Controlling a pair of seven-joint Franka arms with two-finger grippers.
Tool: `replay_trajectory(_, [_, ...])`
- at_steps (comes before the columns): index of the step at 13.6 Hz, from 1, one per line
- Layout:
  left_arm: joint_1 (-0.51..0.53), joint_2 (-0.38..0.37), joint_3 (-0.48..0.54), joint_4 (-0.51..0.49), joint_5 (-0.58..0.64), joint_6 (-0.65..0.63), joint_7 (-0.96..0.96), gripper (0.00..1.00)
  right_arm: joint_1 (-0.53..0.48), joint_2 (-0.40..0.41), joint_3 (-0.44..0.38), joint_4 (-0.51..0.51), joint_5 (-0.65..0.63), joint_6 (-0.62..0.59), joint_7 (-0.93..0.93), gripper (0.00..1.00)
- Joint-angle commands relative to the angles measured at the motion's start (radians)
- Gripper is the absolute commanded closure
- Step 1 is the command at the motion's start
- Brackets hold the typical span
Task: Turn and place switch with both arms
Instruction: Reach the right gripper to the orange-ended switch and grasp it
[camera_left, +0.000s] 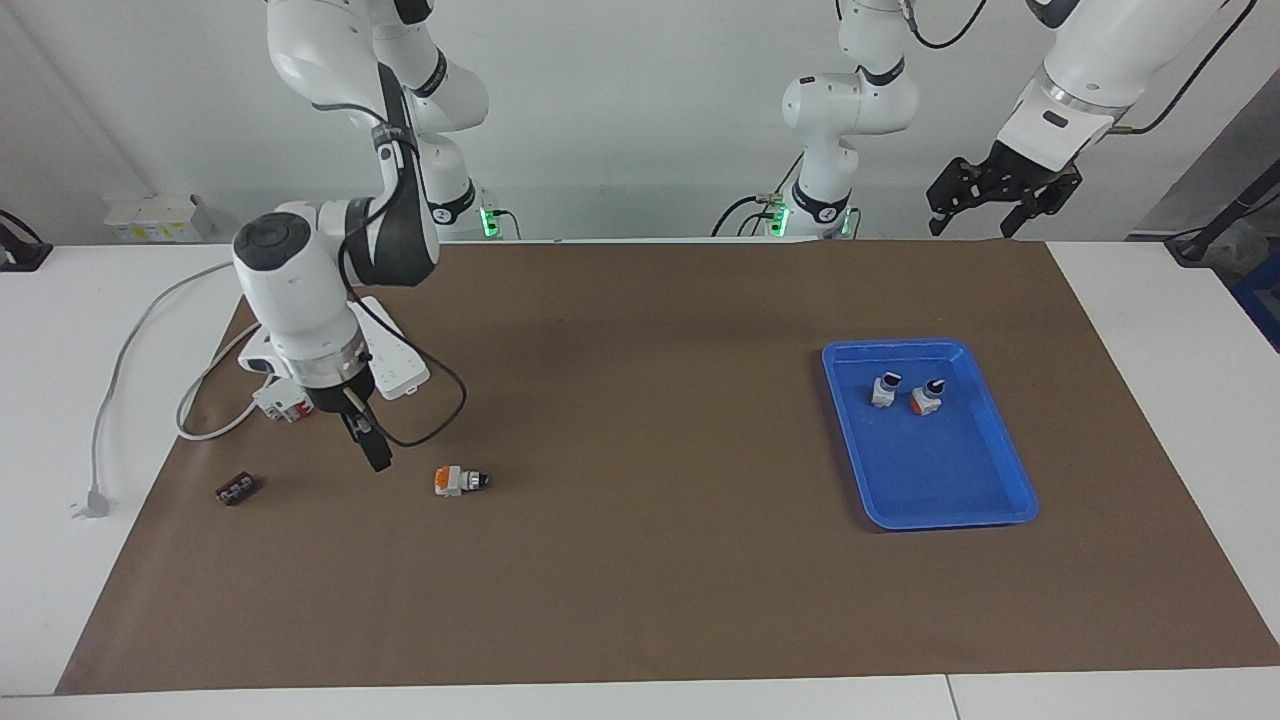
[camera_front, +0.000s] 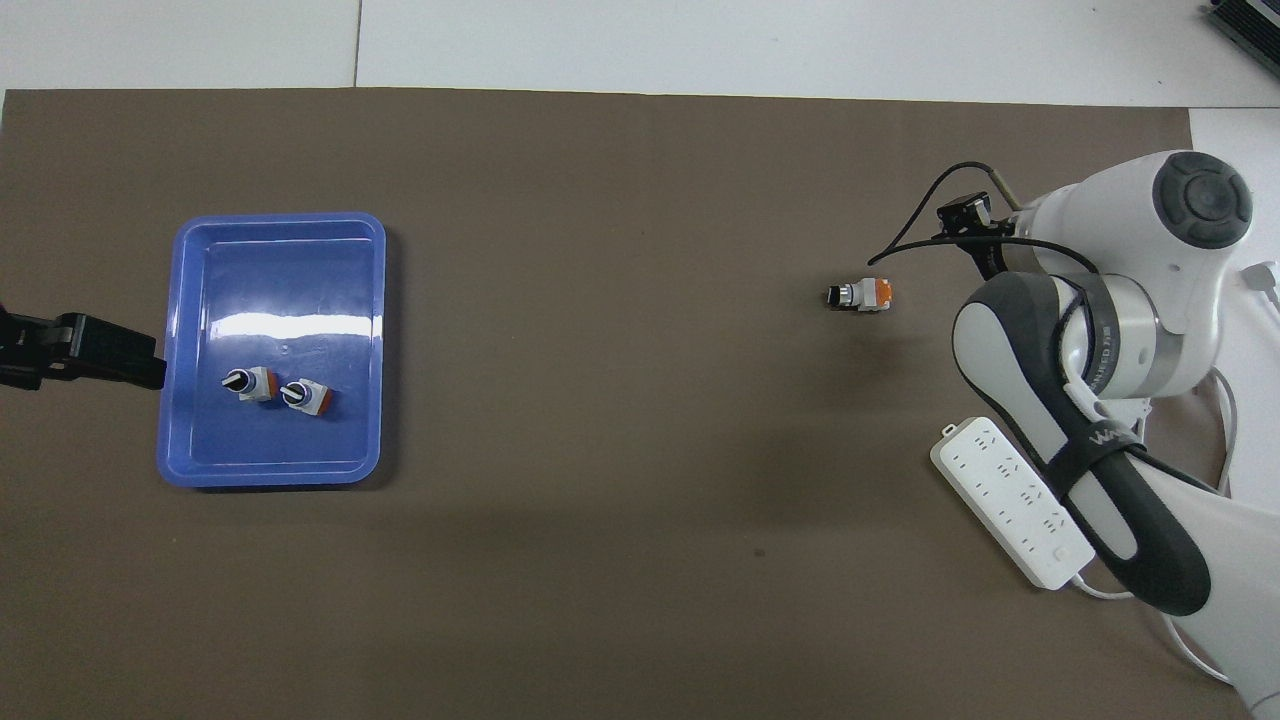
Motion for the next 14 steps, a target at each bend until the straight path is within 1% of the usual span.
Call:
replay_trajectory(1, [0.006, -0.021, -0.001, -0.022, -0.007, -0.001, -0.008, 0.0, 0.009, 0.021, 0.006, 0.02, 0.175, 0.026, 0.067, 0.0])
replay_trajectory(2, [0.006, -0.021, -0.001, -0.022, -0.007, -0.001, -0.008, 0.0, 0.022, 0.042, 0.006, 0.022, 0.222, 0.036, 0.082, 0.0])
replay_trajectory(3, [0.006, -0.021, -0.001, -0.022, -0.007, -0.001, -0.008, 0.0, 0.038, 0.063, 0.004, 0.022, 0.235, 0.053, 0.091, 0.0])
replay_trajectory(5, [0.006, -0.021, -0.001, -0.022, -0.007, -0.001, -0.008, 0.0, 0.04, 0.084, 0.006, 0.019, 0.244, 0.049, 0.094, 0.0])
replay_trajectory(7, [0.006, -0.021, -0.001, -0.022, -0.007, -0.001, -0.008, 0.0, 0.042, 0.125, 0.006, 0.028, 0.287, 0.052, 0.096, 0.0])
replay_trajectory(9, [0.006, -0.021, -0.001, -0.022, -0.007, -0.001, -0.008, 0.0, 0.037, 0.127, 0.006, 0.031, 0.289, 0.04, 0.088, 0.0])
replay_trajectory(12, [0.006, -0.021, -0.001, -0.022, -0.007, -0.001, -0.008, 0.0, 0.049, 0.15, 0.006, 0.029, 0.289, 0.053, 0.084, 0.0])
replay_trajectory(13, [0.006, -0.021, -0.001, -0.022, -0.007, -0.001, -0.008, 0.0, 0.048, 0.15, 0.004, 0.029, 0.286, 0.047, 0.07, 0.08])
replay_trajectory(14, [0.006, -0.021, -0.001, -0.022, -0.007, -0.001, -0.008, 0.0, 0.049, 0.15, 0.004, 0.028, 0.286, 0.047, 0.049, 0.51])
